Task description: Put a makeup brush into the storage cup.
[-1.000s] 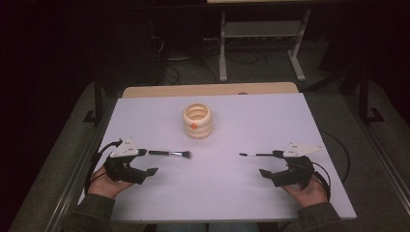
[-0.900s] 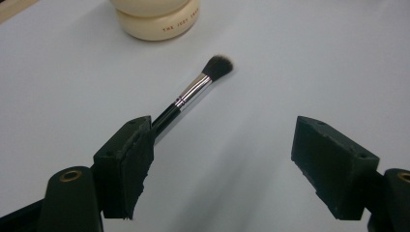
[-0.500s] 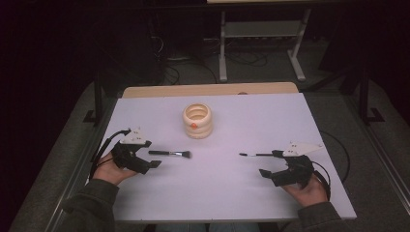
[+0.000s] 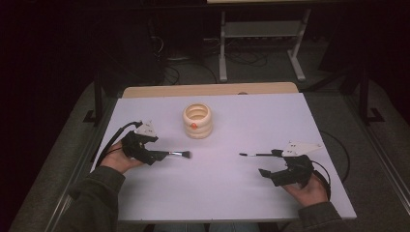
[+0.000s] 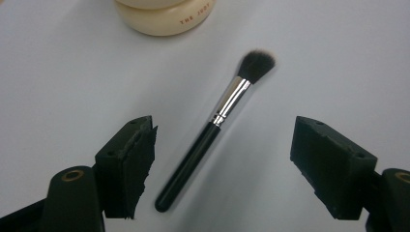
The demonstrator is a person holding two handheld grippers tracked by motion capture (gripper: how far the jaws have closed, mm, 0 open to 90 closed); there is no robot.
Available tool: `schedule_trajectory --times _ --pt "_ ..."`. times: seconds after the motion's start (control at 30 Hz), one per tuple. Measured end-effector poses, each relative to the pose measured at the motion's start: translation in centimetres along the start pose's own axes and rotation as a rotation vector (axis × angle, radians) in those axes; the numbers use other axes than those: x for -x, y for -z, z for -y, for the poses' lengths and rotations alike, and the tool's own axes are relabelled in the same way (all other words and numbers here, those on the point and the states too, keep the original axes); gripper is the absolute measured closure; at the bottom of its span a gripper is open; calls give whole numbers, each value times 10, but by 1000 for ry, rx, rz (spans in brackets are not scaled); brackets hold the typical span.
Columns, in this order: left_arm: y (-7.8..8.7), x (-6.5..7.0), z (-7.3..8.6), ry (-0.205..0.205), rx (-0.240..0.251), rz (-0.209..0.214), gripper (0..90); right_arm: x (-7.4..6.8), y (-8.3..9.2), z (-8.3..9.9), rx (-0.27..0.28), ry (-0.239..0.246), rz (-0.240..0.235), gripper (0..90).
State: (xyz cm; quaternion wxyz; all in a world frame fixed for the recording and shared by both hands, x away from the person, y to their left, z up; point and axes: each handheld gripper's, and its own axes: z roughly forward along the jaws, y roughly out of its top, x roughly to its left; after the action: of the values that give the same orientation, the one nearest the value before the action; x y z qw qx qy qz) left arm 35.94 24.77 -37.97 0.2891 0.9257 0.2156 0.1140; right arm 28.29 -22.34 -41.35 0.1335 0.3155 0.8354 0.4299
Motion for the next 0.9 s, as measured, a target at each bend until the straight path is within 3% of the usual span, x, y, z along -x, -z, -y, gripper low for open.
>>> schedule_trajectory --times 0.3,0.7,0.83,0.9 --pt "-19 -15 -6 -12 -50 31 298 2 0 1 5 -4 -10 147" --pt "-39 -20 -5 -32 -83 67 423 0 -5 0 -18 4 -24 148" --pt "-47 -20 -4 -78 -121 99 481 1 -5 0 -17 1 -26 148" --pt "-48 -20 -4 -64 -122 107 495 1 -5 1 -20 -6 -28 148"
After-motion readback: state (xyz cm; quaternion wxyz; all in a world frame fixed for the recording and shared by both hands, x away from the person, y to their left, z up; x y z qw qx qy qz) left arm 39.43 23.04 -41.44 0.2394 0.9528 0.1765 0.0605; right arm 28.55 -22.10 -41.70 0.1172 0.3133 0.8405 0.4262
